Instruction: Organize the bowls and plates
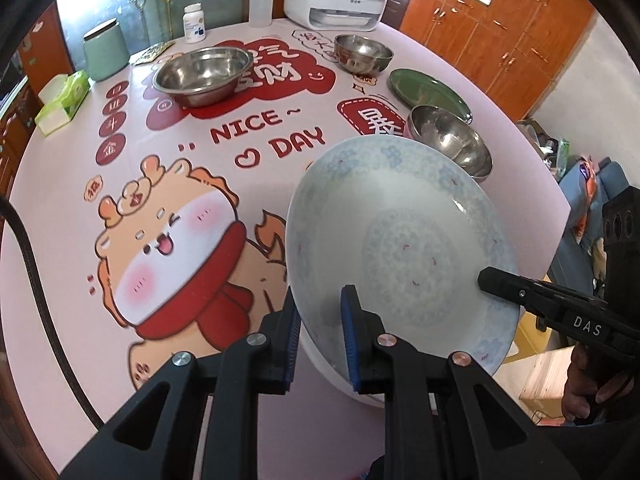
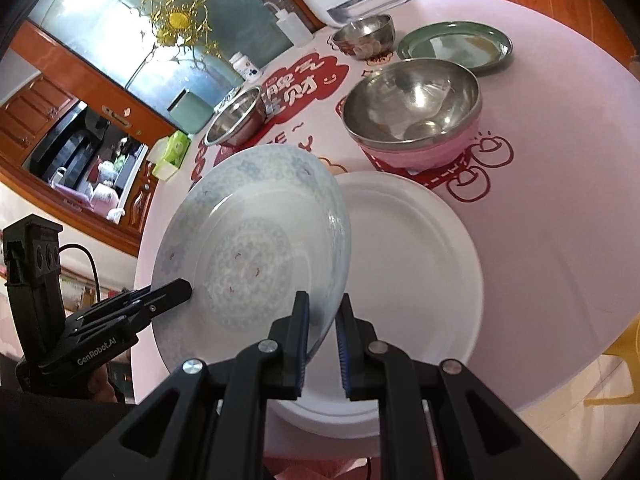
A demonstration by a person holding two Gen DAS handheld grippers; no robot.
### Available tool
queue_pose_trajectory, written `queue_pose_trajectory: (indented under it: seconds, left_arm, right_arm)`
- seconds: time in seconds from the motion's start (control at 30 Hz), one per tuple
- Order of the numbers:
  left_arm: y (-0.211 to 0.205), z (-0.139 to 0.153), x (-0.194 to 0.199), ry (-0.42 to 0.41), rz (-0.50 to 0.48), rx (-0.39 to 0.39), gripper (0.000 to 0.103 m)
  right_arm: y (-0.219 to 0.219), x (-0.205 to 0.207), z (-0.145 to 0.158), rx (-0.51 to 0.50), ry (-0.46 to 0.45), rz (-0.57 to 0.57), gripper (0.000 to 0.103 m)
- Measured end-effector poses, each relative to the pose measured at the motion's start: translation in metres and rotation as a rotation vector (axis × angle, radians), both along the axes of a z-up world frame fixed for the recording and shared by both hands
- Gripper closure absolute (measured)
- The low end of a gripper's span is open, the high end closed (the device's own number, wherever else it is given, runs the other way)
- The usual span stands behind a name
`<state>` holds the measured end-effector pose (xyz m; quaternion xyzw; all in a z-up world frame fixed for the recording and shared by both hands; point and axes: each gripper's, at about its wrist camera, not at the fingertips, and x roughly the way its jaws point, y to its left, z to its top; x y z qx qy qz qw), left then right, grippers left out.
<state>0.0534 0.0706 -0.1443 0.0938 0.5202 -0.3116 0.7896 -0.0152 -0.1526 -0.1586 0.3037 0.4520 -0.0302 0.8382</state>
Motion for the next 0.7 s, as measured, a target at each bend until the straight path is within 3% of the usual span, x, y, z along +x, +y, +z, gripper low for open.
queue_pose_trajectory:
  seconds: [0.5, 0.7]
  left_arm:
    - [-0.033, -0.026, -0.018, 0.062, 0.127, 0.019, 0.086]
    - [-0.03, -0.038, -0.015, 0.114, 0.225, 0.004, 0.086]
  right_arm:
    - [-0.038, 0.008, -0.015, -0.016, 0.138, 0.161, 0.09]
    - [-0.04, 0.023, -0.022, -0.031, 0.18, 0.264, 0.088]
